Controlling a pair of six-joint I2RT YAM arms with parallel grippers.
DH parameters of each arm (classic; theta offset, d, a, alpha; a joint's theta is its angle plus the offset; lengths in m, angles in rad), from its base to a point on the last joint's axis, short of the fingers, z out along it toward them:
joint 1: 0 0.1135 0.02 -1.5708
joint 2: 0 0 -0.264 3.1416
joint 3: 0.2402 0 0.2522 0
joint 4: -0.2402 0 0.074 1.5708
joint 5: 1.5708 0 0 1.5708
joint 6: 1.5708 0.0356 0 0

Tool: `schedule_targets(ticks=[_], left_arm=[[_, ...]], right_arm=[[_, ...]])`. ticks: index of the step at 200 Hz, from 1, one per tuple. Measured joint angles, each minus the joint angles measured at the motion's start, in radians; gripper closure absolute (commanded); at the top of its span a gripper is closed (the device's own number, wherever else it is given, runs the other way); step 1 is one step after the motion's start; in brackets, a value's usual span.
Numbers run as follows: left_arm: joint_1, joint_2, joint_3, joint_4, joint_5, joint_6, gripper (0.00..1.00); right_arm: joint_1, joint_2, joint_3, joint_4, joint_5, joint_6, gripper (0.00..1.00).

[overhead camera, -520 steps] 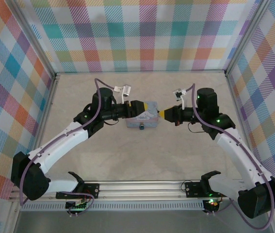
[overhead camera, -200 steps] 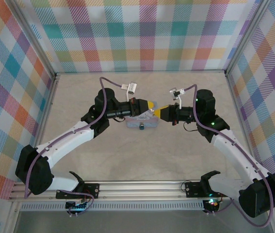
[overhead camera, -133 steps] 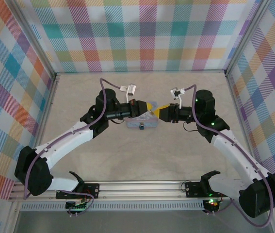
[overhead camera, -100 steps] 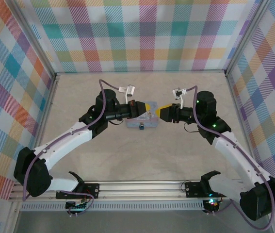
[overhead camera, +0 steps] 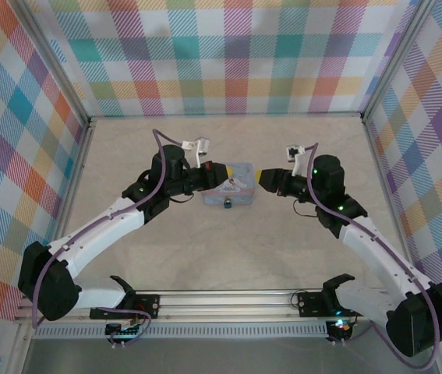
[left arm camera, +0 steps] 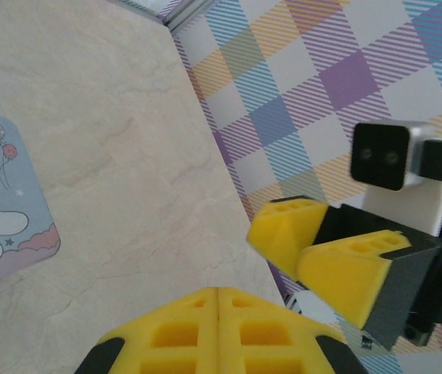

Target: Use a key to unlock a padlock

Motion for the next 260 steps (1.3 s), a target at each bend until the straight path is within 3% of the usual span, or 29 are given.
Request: schedule_targets(ticks=[26, 53, 85, 143, 173, 238, 260], left_arm=[[0.000, 0.000, -0.016, 0.045, 0.001, -0.017, 1.00], [0.000, 0.000, -0.029, 0.087, 0.003, -0.035, 1.00], [-0.001, 0.000, -0.032, 0.126, 0.013, -0.053, 1.00], [-0.003, 0.000, -0.033, 0.151, 0.027, -0.061, 1.00], [-0.003, 0.000, -0.033, 0.154, 0.028, -0.068, 1.00], [-0.003, 0.000, -0.041, 0.166, 0.027, -0.076, 1.00], [-0.004, 0.000, -0.042, 0.175, 0.027, -0.076, 1.00]], right_arm=[[0.030, 0.020, -0.073, 0.163, -0.028, 0.086, 0.57], [0.078, 0.055, -0.090, 0.281, -0.050, 0.137, 0.51], [0.128, 0.089, -0.089, 0.382, -0.055, 0.153, 0.52], [0.151, 0.128, -0.067, 0.422, -0.061, 0.164, 0.57], [0.151, 0.128, -0.055, 0.424, -0.056, 0.164, 0.54], [0.156, 0.133, -0.048, 0.436, -0.061, 0.171, 0.73], [0.158, 0.139, -0.046, 0.443, -0.069, 0.171, 0.71]])
